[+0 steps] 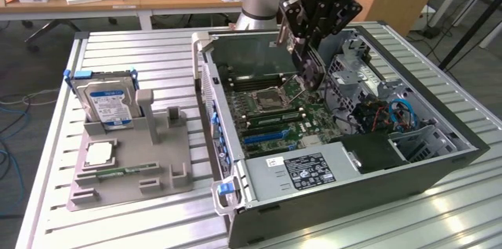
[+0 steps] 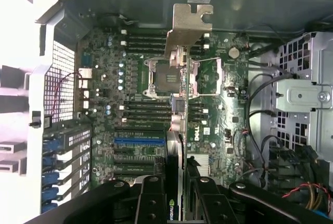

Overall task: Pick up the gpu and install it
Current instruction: 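Pick up the gpu and move the gpu toward the slot, then insert the gpu into the slot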

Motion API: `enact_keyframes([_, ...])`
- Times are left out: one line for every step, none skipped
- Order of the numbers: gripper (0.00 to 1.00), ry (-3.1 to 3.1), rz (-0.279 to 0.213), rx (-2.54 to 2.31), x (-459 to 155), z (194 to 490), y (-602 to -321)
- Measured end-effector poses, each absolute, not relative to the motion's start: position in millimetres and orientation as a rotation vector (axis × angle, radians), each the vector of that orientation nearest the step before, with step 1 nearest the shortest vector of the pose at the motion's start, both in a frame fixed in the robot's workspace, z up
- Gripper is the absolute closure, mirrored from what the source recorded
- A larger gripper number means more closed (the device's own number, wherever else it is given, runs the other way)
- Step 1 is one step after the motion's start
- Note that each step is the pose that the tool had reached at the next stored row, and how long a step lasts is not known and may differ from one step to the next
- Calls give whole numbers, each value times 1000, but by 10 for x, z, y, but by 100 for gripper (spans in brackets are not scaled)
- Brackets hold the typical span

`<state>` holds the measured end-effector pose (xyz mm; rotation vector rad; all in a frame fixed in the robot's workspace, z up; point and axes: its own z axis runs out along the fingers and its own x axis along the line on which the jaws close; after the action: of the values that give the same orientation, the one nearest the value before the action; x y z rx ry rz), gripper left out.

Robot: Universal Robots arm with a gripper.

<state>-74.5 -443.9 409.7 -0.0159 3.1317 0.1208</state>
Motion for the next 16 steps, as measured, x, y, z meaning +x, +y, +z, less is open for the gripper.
enact_keyframes([74, 3132, 124, -16, -744, 4082, -4439])
enact_keyframes([74, 3131, 127, -16, -745, 4070, -4439])
enact_keyframes([74, 3131, 130, -16, -744, 4063, -4439])
enact_keyframes([74, 3131, 130, -16, -744, 4064, -4439])
enact_keyframes([74, 3131, 130, -16, -744, 4062, -4439])
enact_keyframes([74, 3131, 130, -16, -744, 4063, -4439])
enact_keyframes([74, 3131, 130, -16, -744, 4063, -4439])
enact_keyframes([74, 3131, 130, -16, -744, 4062, -4439])
enact_keyframes([74, 3131, 130, -16, -744, 4062, -4439])
enact_keyframes([74, 3131, 130, -16, -744, 4063, -4439])
enact_keyframes([74, 3131, 130, -16, -744, 4062, -4439])
enact_keyframes([74, 3131, 130, -16, -744, 4062, -4439])
enact_keyframes([74, 3131, 130, -16, -744, 4062, -4439])
enact_keyframes([74, 3131, 130, -16, -744, 4062, -4439])
enact_keyframes([74, 3131, 130, -16, -744, 4061, -4437])
enact_keyframes([74, 3131, 131, -16, -743, 4060, -4434])
